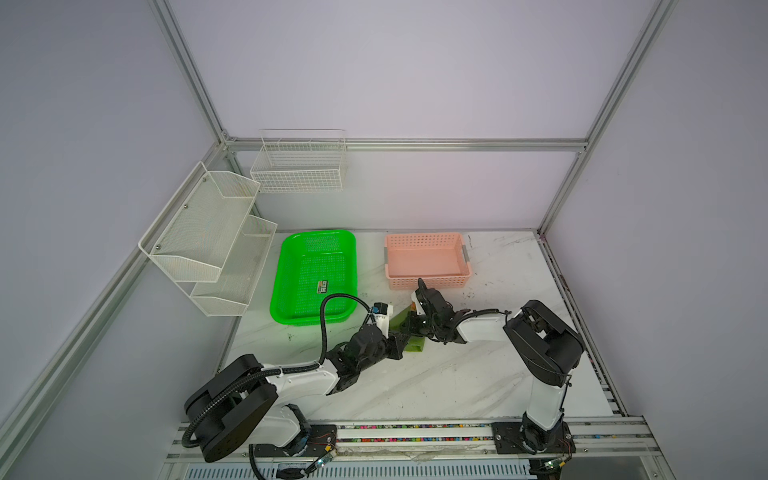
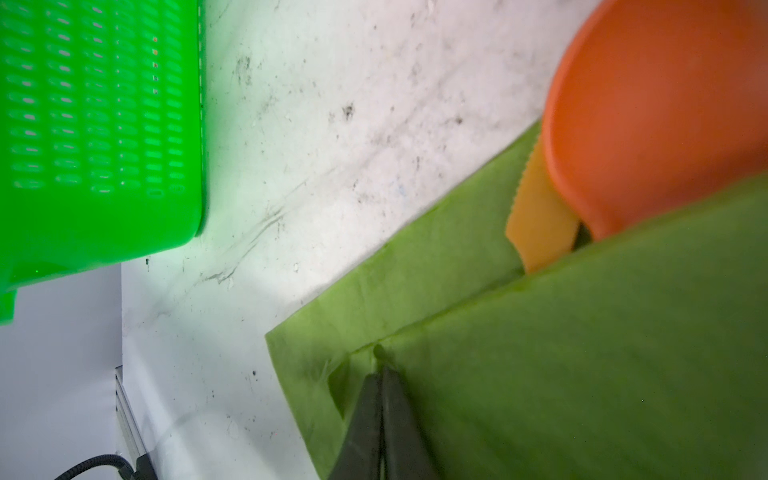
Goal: Place the utensils on the paper napkin and roll it up
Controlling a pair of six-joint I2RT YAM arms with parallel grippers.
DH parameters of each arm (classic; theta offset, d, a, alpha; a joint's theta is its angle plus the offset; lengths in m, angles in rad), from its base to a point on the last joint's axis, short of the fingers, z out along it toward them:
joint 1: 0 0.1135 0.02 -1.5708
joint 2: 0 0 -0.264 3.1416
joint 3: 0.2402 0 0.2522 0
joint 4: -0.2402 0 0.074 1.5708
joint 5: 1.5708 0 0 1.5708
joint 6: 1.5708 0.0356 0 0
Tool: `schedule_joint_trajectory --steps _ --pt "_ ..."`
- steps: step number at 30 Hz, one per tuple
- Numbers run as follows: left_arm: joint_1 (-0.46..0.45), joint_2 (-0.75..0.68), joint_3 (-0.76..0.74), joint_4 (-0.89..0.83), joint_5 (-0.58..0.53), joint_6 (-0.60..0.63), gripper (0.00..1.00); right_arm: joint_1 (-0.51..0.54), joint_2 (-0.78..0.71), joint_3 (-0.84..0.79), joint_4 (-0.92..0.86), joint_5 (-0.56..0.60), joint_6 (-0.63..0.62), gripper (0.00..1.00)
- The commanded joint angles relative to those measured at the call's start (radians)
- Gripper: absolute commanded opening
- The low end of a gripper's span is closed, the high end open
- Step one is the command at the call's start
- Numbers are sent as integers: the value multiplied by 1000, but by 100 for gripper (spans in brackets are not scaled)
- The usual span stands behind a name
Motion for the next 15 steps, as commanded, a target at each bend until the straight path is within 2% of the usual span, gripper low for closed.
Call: schedule_joint_trajectory --steps 1,8,15 --pt "-38 -54 -78 64 17 21 0 17 42 17 -41 -6 29 6" --pt "-43 -189 -191 111 -52 18 0 16 37 33 -66 -3 26 3" --pt "-43 -137 -133 120 -48 56 0 16 40 41 -85 -4 12 2"
